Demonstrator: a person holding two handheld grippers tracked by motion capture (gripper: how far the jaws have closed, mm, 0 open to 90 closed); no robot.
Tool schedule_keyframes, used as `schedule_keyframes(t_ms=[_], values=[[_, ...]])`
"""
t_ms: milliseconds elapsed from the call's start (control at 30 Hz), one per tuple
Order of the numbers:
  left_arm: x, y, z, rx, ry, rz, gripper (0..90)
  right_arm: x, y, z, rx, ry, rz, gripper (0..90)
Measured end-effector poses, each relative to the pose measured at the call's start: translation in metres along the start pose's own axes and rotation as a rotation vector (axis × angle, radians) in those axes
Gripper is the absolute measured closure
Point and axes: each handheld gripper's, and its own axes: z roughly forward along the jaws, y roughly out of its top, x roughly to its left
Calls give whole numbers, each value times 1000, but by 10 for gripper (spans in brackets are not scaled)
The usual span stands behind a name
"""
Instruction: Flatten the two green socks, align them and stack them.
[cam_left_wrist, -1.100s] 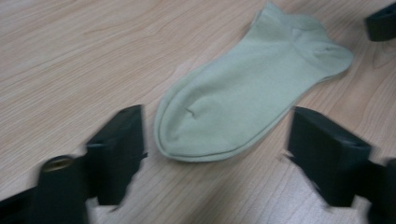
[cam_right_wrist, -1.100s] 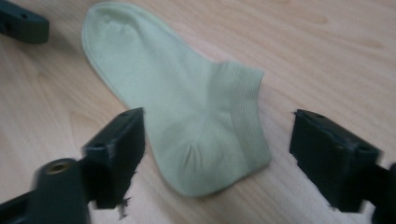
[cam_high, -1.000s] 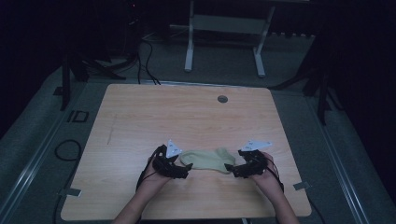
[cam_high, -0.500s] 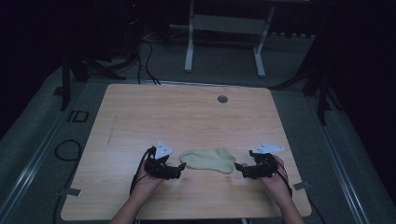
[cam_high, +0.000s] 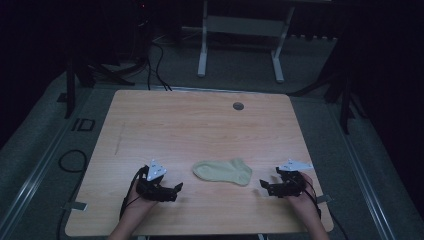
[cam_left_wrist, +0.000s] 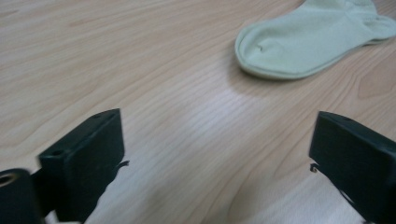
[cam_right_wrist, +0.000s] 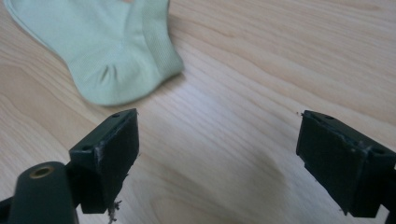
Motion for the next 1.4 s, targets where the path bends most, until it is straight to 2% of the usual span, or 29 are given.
schedule_keyframes(t_ms=[200,333,533,700,933,1167,1267,1400], values=[[7,-12,-11,1,28,-16,28,-6,-11,-8,-4,-26,17,132],[11,-19,-18,5,52,-12,27,-10,-19,-14,-6,-42,26,132],[16,-32,-27,2,58,-40,28,-19,-32,-27,-21,-70,58,132],[18,-43,-33,-7,81,-51,28,-26,-44,-34,-16,-100,83,131],[19,-50,-44,-21,92,-58,28,-30,-55,-43,-29,-122,119,132],[23,-60,-52,-36,99,-96,28,-35,-65,-54,-55,-148,151,132],[24,-62,-53,-40,110,-101,28,-37,-67,-55,-65,-160,158,132],[25,-62,-58,-76,127,-118,28,-41,-68,-56,-80,-158,174,132]])
